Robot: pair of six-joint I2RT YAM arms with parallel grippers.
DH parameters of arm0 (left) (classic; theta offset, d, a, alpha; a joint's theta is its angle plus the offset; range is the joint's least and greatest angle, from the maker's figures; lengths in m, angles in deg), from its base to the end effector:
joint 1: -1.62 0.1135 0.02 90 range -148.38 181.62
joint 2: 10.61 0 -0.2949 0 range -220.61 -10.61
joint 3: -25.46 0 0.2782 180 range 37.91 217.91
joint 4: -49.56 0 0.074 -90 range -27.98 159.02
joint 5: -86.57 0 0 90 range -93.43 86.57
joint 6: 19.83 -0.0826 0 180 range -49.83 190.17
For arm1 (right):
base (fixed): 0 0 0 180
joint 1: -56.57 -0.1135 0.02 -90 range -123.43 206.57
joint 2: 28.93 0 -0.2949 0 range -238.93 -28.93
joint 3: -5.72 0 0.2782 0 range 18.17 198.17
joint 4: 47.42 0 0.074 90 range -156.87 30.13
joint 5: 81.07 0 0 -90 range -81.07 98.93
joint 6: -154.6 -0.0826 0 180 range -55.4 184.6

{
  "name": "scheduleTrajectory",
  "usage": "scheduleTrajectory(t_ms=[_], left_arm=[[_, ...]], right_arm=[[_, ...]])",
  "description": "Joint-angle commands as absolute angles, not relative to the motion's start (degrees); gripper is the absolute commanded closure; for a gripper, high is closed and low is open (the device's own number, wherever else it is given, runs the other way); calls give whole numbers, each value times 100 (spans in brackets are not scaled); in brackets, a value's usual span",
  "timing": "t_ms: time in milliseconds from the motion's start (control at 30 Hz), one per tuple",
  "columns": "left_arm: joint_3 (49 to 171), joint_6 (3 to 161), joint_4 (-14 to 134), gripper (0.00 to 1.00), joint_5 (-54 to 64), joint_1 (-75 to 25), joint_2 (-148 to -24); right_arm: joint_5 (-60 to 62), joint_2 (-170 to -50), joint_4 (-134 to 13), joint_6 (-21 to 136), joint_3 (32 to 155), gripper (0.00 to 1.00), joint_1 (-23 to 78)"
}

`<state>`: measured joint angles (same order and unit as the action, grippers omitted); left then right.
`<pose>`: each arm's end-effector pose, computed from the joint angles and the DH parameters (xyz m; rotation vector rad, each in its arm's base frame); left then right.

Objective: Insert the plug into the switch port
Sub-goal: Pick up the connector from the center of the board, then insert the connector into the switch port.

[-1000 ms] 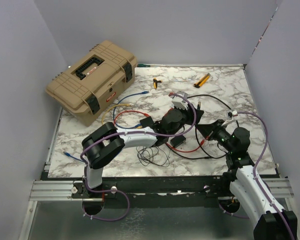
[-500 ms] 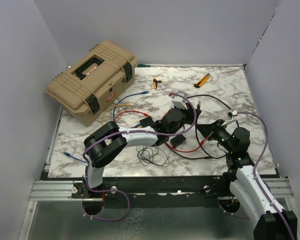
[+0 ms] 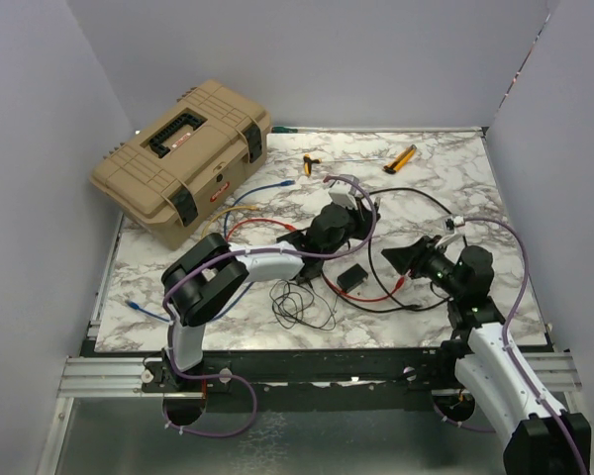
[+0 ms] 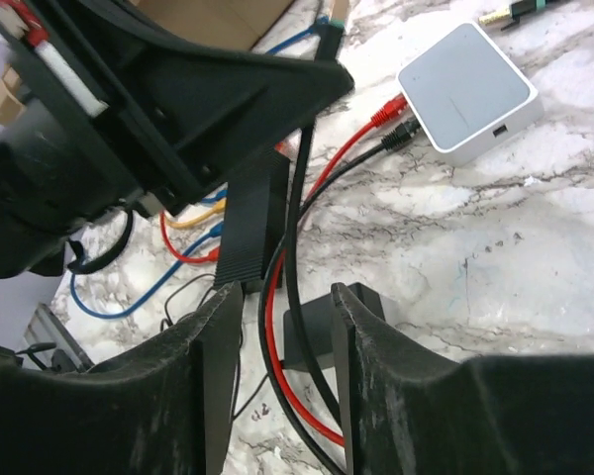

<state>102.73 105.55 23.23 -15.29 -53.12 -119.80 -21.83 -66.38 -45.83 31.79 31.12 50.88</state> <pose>0.3066 -0.4043 0.2298 0.1326 1.7646 -1.0017 0.1953 0.0619 0.2084 0.0212 1.8265 0.9510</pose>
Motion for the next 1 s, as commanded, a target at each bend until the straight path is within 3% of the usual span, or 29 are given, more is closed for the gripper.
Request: scheduleTrajectory(t_ms=[0, 267, 567, 967], left_arm=[[10330, 9996, 3094, 100, -789, -5112, -11850], [10580, 9182, 4312, 100, 262, -4725, -11853], [11081, 8103, 5786, 100, 426, -4590, -12021], [11673, 7461, 6689, 100, 509, -4473, -12573]], right_arm=[[-2120, -6853, -5026, 3462, 3608, 54, 5042], [-2123, -8257, -5132, 3598, 4303, 41, 5042], [-1697, -9838, -5253, 3705, 5406, 30, 5046], [-1764, -12479, -5446, 4114, 7252, 31, 5068]])
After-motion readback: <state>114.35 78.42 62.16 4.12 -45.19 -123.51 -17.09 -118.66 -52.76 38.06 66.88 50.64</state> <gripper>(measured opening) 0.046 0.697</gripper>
